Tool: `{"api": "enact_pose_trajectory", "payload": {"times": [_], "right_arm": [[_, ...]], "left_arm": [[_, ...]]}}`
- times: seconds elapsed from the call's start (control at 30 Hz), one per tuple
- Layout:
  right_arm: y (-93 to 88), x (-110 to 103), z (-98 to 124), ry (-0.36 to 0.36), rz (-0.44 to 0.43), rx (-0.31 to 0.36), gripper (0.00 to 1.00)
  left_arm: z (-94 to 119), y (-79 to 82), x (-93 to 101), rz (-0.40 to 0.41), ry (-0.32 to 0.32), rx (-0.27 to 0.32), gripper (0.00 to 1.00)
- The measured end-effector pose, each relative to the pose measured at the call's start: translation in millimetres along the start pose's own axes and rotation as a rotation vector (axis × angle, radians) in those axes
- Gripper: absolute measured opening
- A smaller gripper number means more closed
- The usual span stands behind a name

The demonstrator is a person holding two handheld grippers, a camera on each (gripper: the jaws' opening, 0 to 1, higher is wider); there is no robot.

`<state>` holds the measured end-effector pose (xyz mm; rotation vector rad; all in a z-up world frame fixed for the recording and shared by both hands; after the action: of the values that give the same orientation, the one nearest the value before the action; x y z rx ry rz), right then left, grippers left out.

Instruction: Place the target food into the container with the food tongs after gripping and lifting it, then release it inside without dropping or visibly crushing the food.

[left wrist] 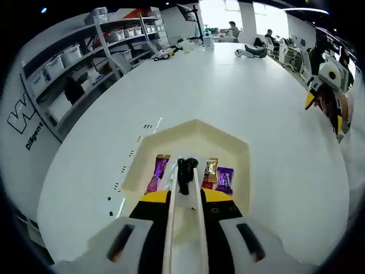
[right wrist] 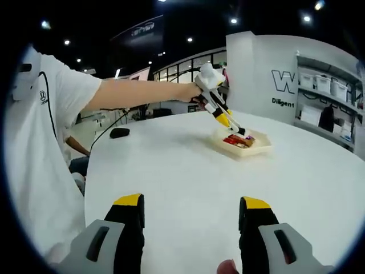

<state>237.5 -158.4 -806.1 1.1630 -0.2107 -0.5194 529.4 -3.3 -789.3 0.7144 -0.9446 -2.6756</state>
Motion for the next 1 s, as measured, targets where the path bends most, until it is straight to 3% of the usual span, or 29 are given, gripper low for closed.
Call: {"api": "enact_pose_trajectory", "payload": {"times": [0.53,1.0], "right_arm": [[-3.6,2.6,2.3,-0.006,-0.012,0.002,0.65],[-5.2,3.9,2.4,-0.007,-0.014,0.003,0.64]], "left_arm": [[-17.0,-8.7,-5.3,0.026,0.017,-0.021,0.18],[-15.7,-9.6,-5.9,0.038,0.033,-0.026,0.2]]}}
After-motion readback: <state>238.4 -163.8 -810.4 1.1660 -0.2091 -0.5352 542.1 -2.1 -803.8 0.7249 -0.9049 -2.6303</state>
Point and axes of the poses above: the point that each gripper's makers call its tool centre point, and the gripper's own axes: z roughly backward along the fingers, x roughly to its right, y roughly out of its top, the point moved 3 cm from there along z, roughly backward along the fingers, and after that the axes turned 14 degrees about y, right-handed, at the moved point
